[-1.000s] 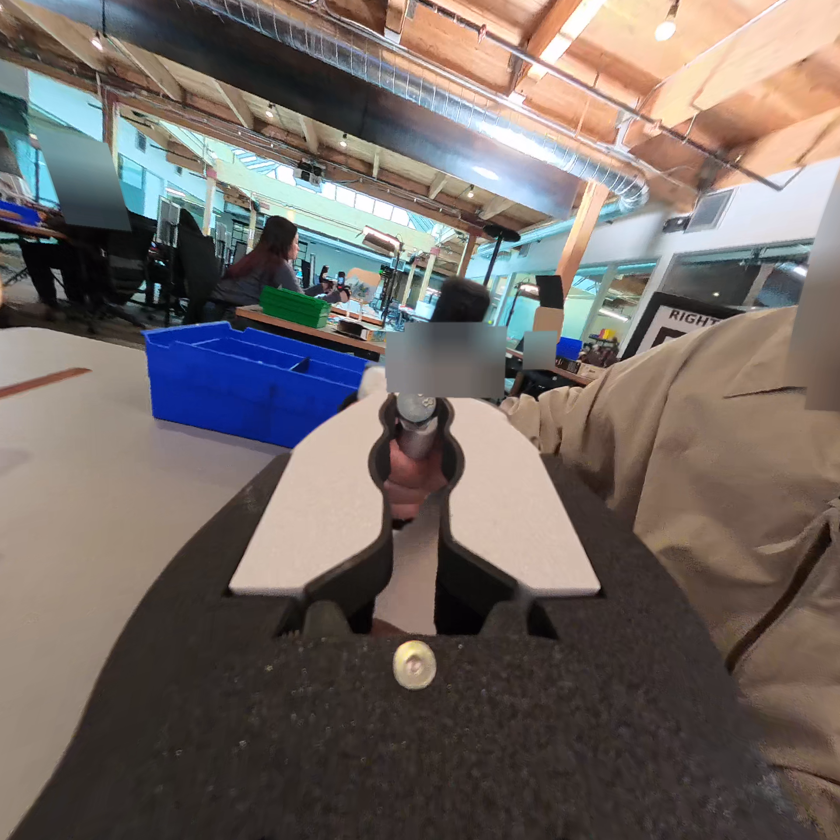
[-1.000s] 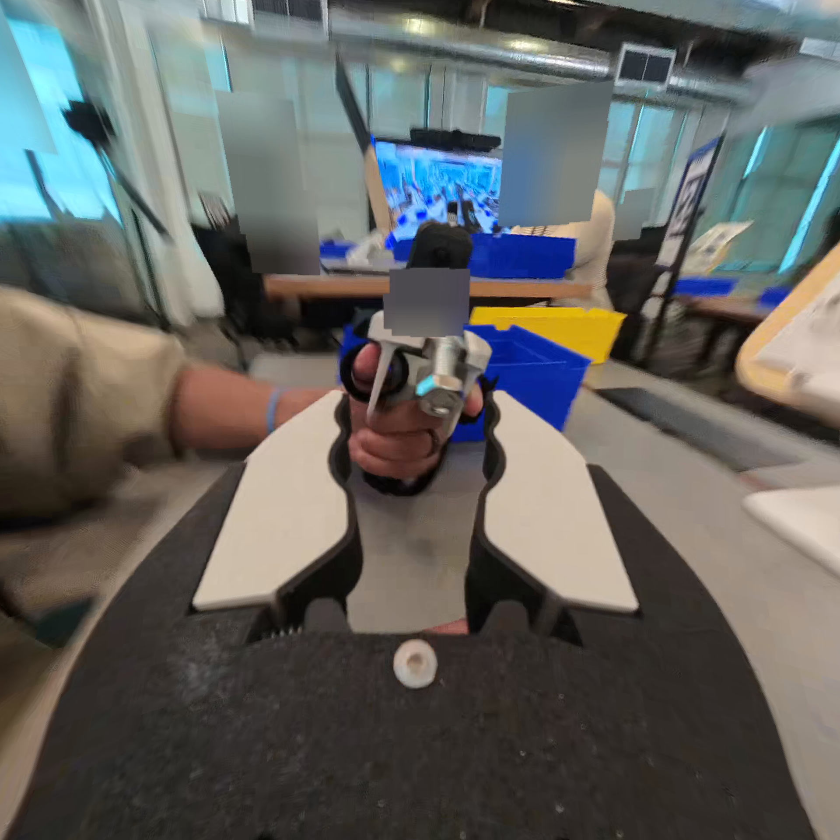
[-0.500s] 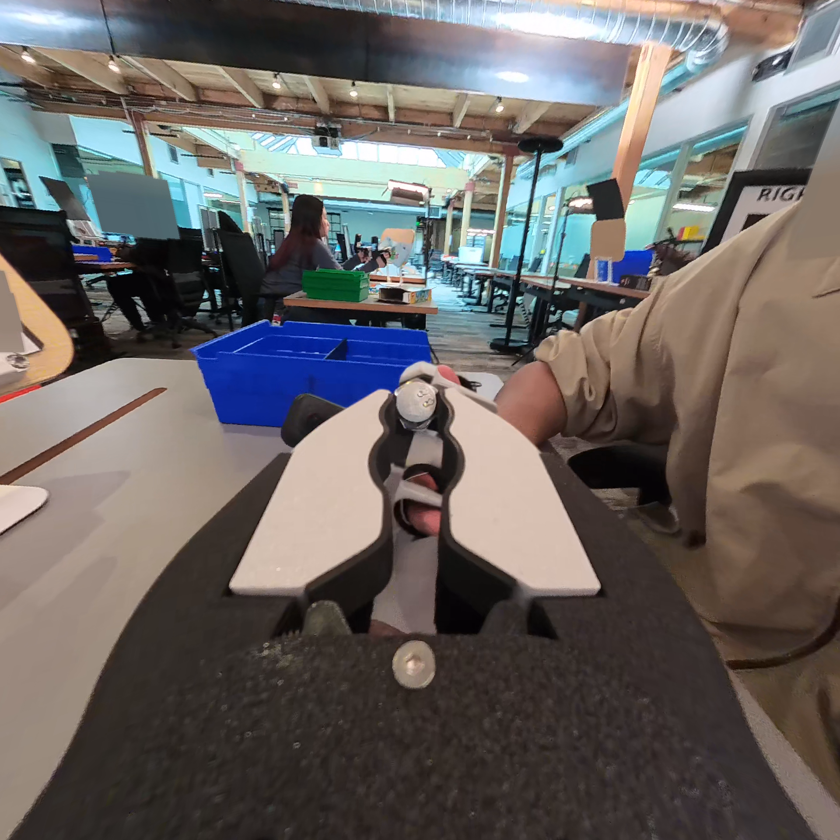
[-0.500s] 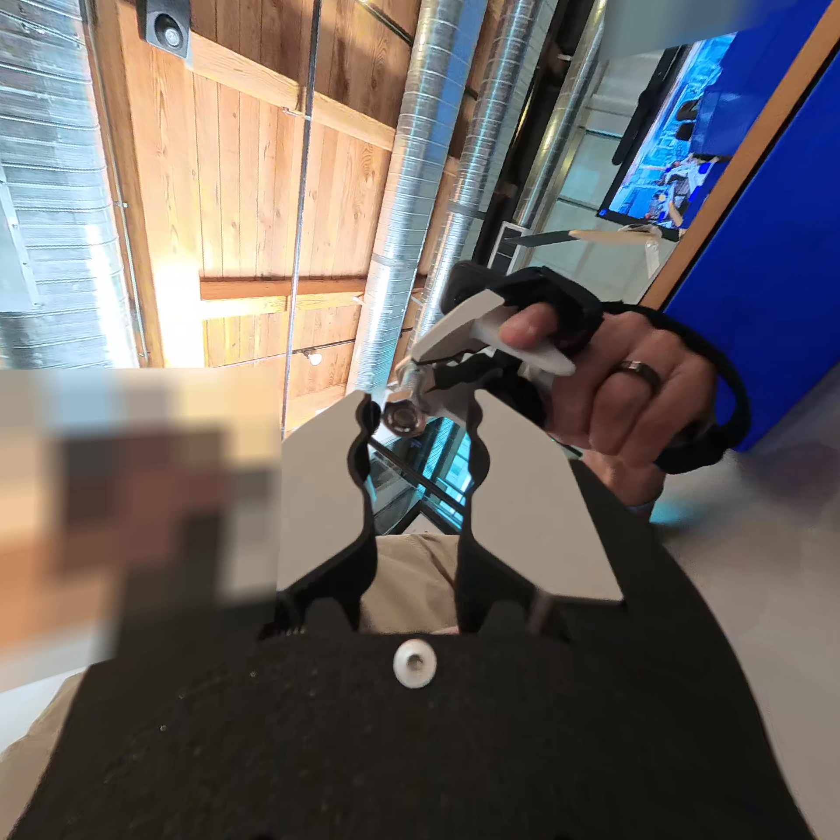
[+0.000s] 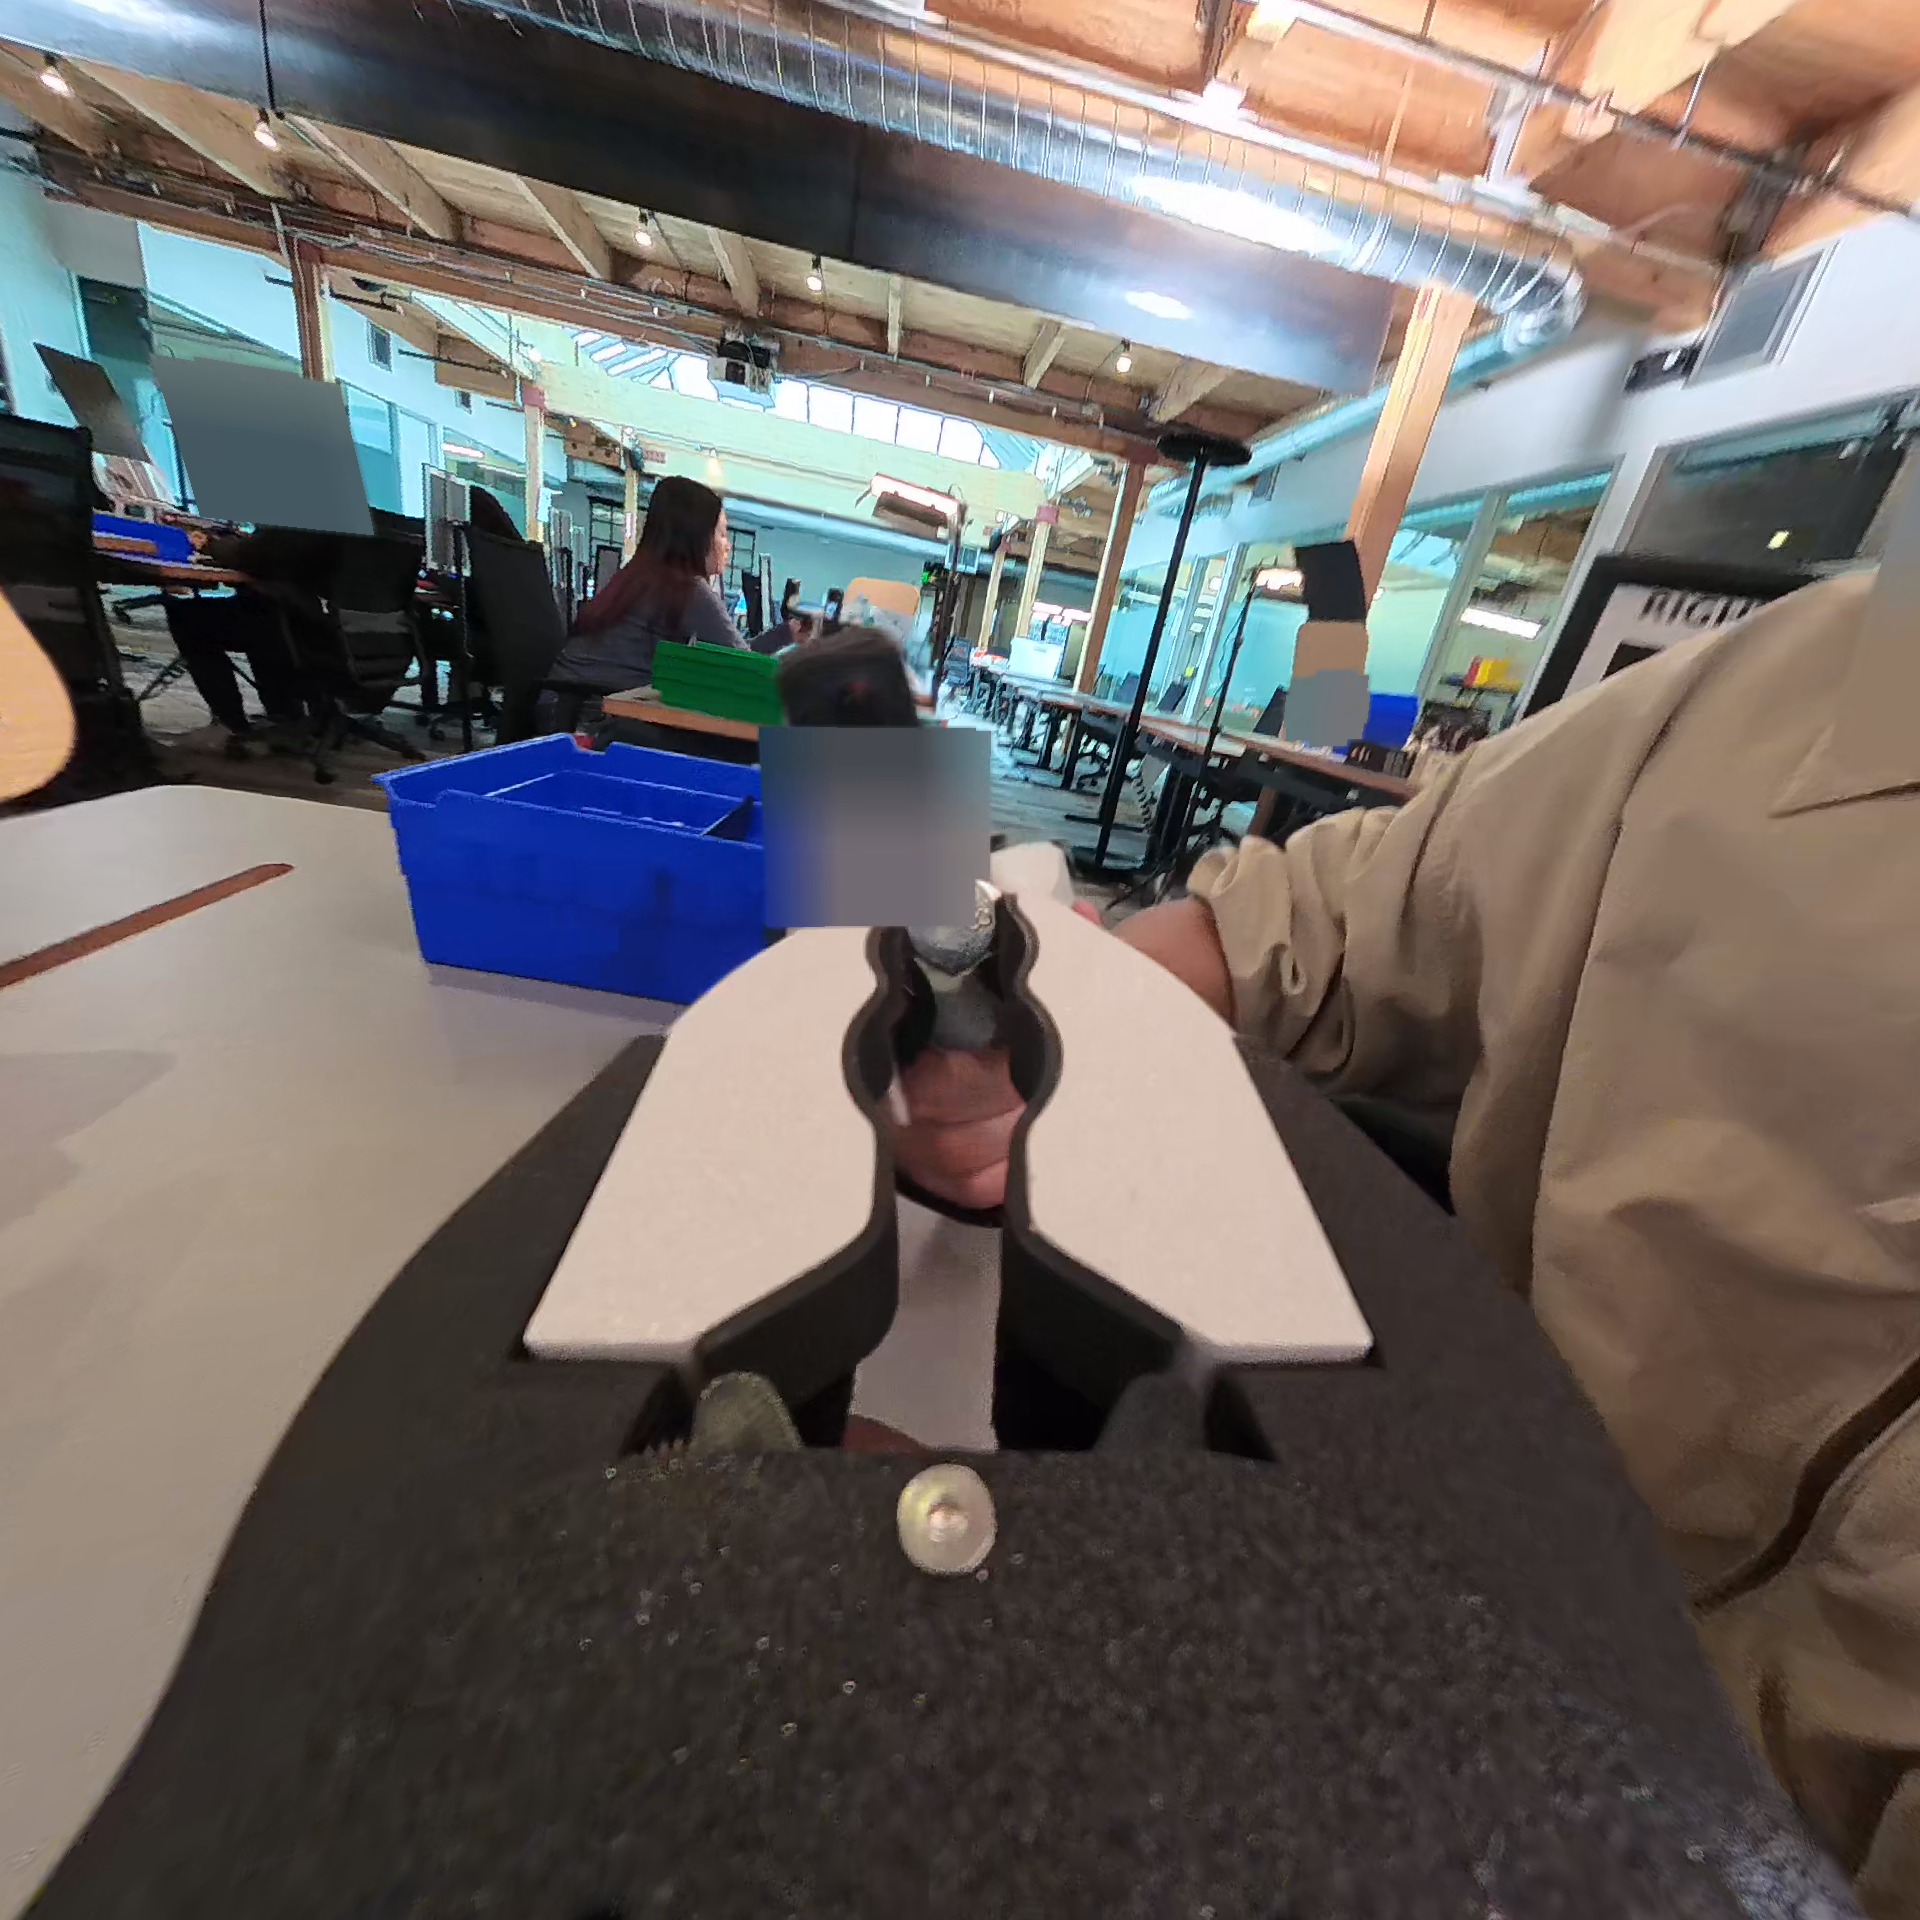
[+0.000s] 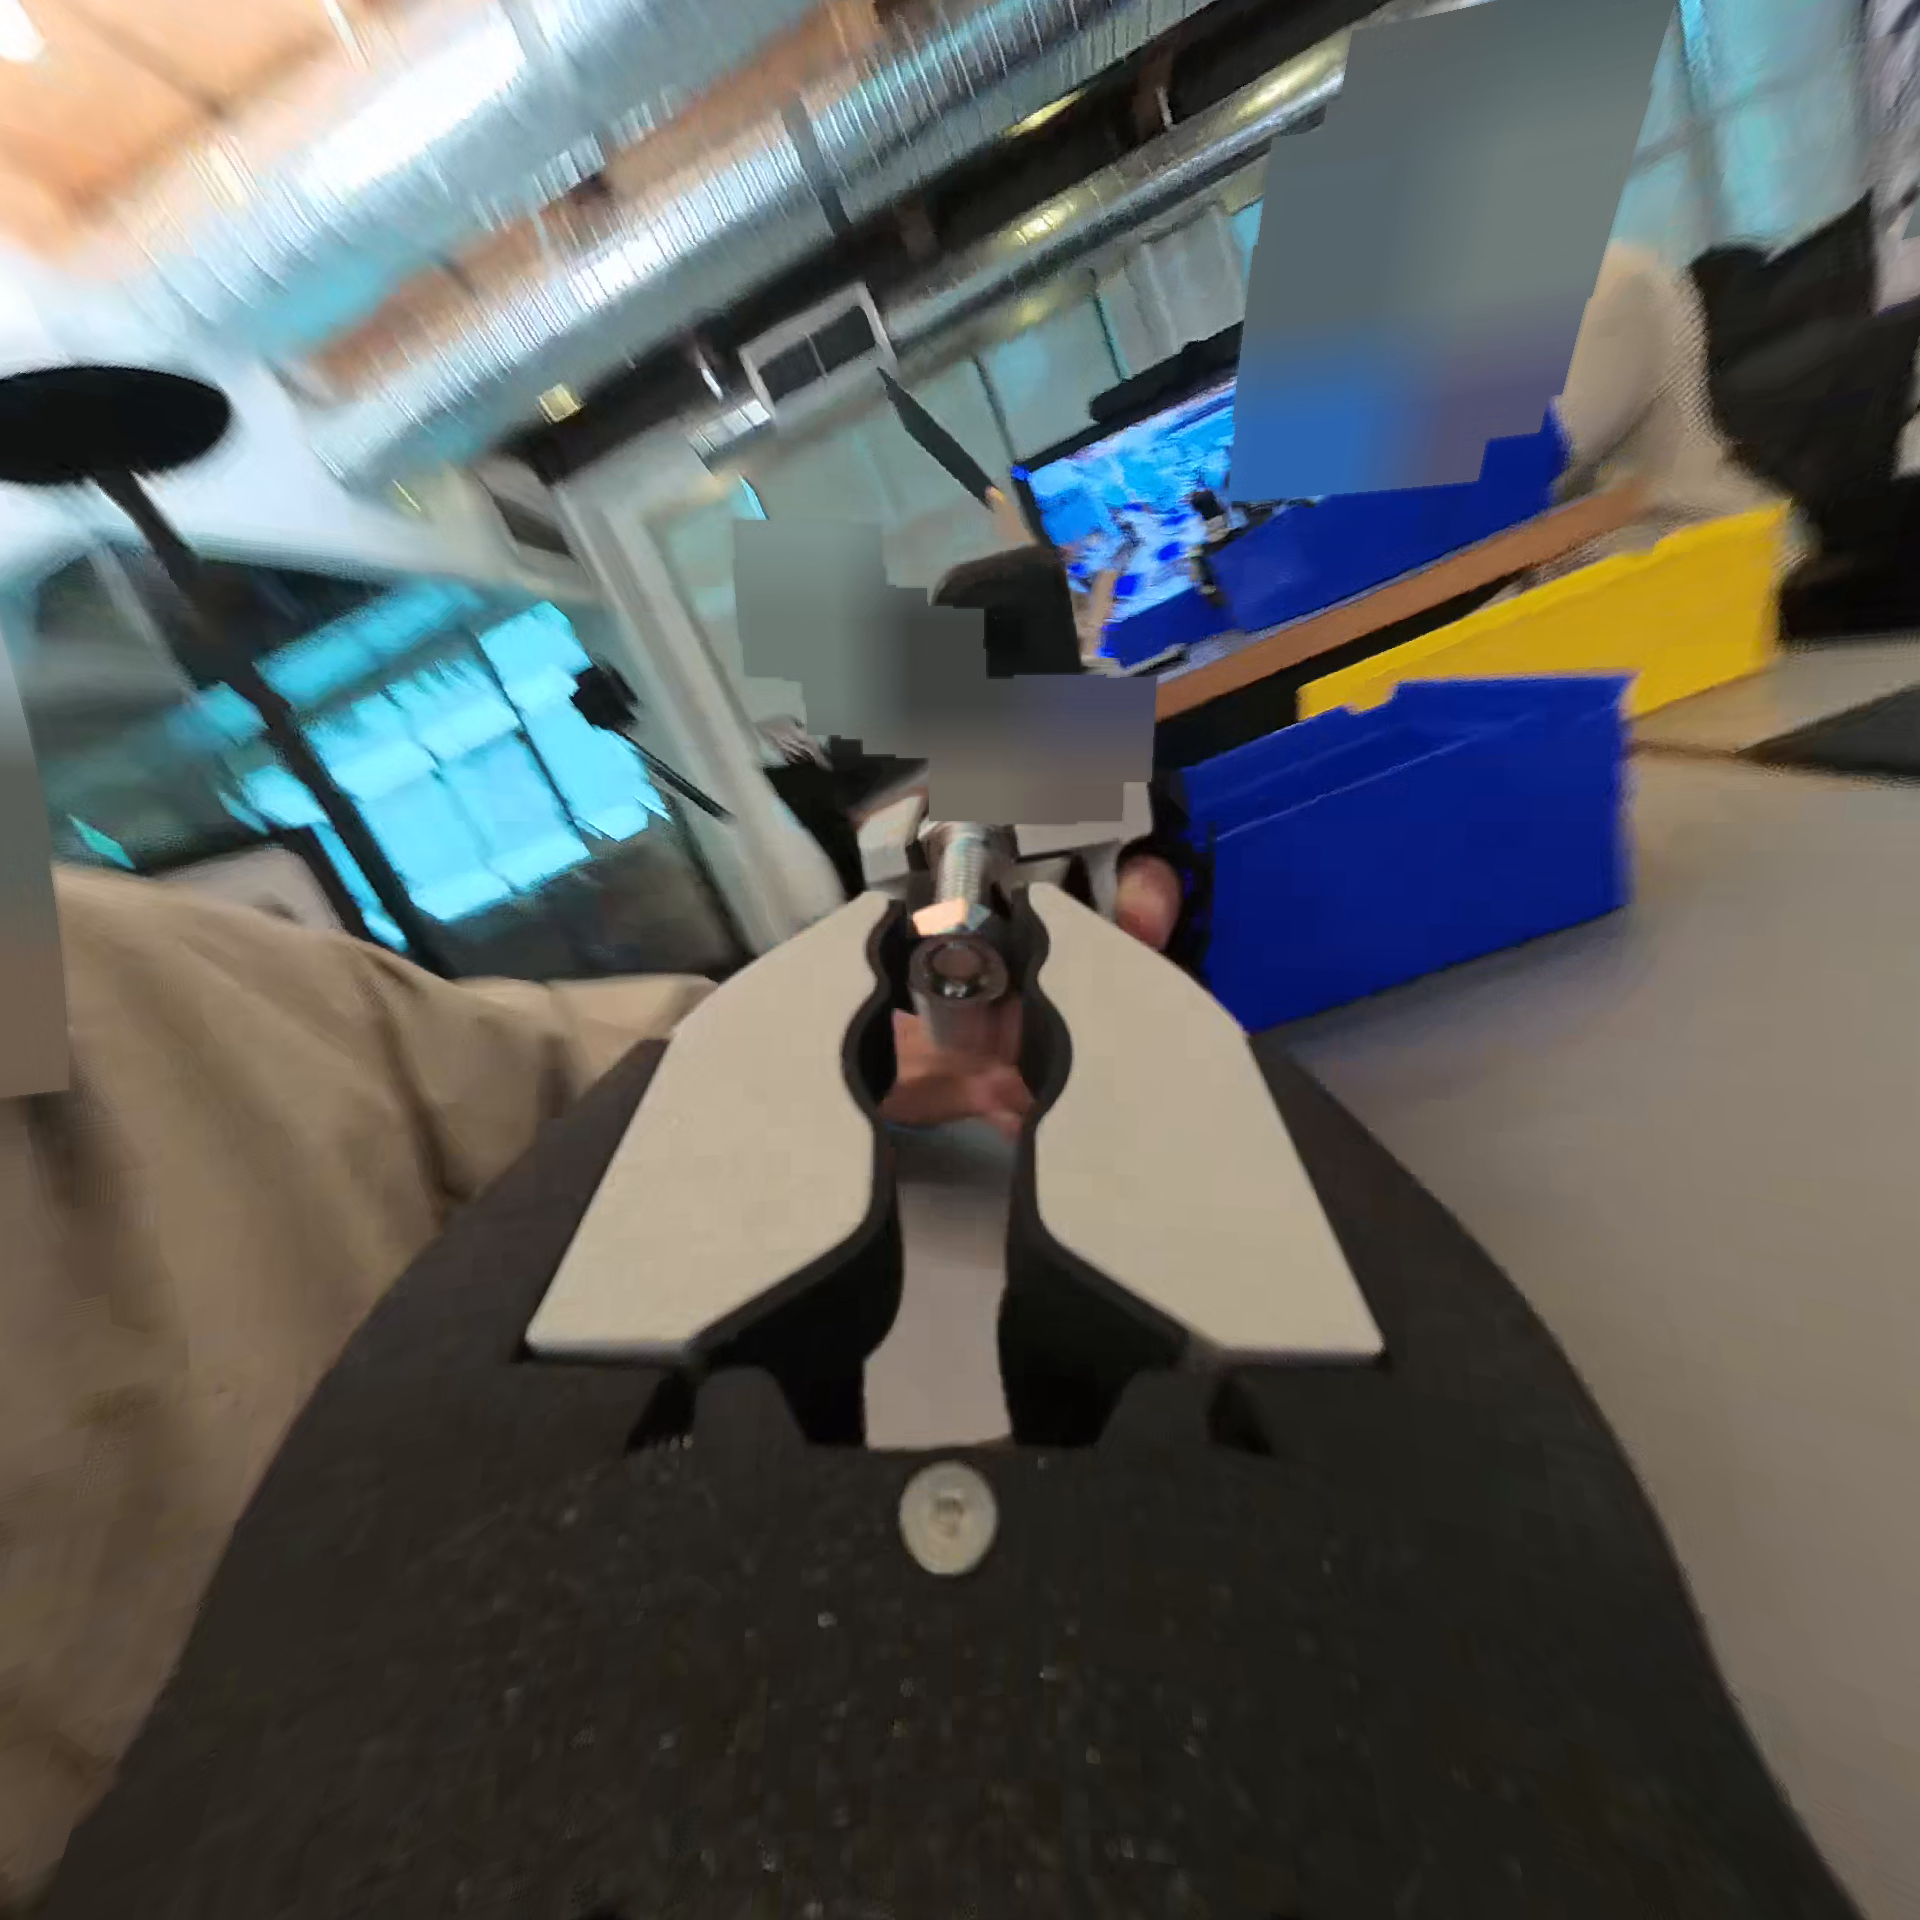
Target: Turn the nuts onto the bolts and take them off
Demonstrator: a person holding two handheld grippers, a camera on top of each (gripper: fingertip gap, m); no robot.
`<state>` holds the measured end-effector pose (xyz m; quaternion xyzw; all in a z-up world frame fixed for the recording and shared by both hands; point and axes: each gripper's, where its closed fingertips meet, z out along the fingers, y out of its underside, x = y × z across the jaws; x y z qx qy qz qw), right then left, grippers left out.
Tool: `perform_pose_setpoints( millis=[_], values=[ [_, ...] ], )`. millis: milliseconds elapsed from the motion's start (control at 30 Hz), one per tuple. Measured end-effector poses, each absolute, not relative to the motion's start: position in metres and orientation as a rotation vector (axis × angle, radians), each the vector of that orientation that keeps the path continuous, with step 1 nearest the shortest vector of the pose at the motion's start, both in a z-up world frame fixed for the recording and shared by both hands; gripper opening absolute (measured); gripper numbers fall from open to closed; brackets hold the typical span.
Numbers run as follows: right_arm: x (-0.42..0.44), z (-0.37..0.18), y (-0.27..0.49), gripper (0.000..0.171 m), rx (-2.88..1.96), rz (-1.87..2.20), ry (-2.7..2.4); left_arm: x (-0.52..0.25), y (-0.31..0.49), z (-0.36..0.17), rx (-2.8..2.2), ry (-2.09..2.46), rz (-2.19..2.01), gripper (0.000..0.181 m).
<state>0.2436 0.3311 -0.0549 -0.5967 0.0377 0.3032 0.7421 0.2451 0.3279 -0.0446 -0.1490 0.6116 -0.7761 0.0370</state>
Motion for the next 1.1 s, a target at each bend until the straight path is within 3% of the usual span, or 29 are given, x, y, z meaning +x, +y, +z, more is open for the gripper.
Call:
perform_pose_setpoints(
  millis=[433,567,667,800,1100],
  values=[
    [0.249,-0.058,0.323,0.019,-1.361,-0.971,-0.558,0.244,0.322,-0.046,-0.643,1.864,-2.732,0.017],
    [0.25,-0.061,0.322,0.019,-1.309,-1.183,-0.664,0.246,0.32,-0.051,-0.685,1.888,-2.76,0.017],
    [0.245,-0.061,0.321,0.019,-1.334,-1.045,-0.628,0.243,0.32,-0.051,-0.642,1.906,-2.744,0.017],
    [0.235,-0.044,0.317,0.047,-1.316,-0.755,-0.498,0.241,0.325,-0.042,-0.591,1.861,-2.746,0.017],
    [0.263,-0.046,0.328,0.056,-1.18,0.778,0.285,0.251,0.349,-0.032,-0.469,1.811,-2.373,0.017]
  ],
)
